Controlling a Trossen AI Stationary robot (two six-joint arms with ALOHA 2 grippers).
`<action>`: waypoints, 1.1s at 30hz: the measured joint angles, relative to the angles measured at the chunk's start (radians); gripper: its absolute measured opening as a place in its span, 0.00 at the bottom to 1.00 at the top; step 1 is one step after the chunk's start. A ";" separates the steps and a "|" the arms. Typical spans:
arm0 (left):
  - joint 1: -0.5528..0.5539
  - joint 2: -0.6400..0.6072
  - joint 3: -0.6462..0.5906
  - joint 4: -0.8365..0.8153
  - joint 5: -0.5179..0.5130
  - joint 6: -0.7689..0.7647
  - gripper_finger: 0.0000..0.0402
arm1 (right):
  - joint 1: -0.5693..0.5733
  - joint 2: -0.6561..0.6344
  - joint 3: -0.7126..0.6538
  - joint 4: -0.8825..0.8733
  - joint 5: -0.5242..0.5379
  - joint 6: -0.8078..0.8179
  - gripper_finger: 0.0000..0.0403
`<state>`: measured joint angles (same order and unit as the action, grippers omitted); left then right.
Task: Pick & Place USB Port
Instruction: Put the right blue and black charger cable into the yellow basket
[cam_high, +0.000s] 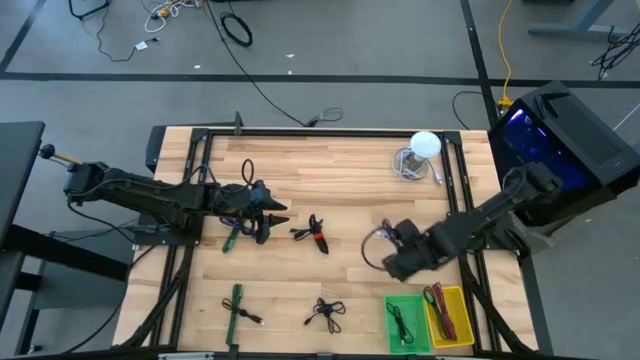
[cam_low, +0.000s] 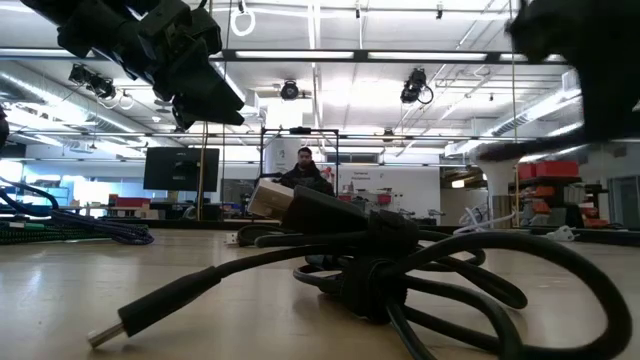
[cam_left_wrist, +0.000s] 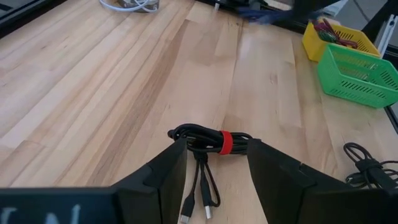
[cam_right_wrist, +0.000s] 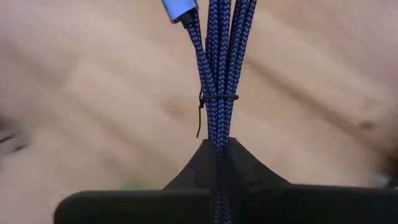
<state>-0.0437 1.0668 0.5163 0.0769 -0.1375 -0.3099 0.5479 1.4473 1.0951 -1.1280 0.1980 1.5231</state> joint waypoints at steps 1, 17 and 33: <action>0.000 0.000 0.000 0.000 0.000 0.000 0.44 | 0.028 -0.001 0.033 -0.011 0.009 0.027 0.01; 0.000 0.000 0.000 0.000 0.000 -0.020 0.44 | 0.550 0.012 0.268 -0.299 0.029 0.740 0.01; 0.000 0.000 0.000 0.000 0.000 -0.046 0.44 | 0.729 0.027 0.270 -0.193 0.010 0.768 0.01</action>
<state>-0.0435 1.0668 0.5166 0.0765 -0.1375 -0.3561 1.2769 1.4745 1.3647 -1.3206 0.2085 2.2912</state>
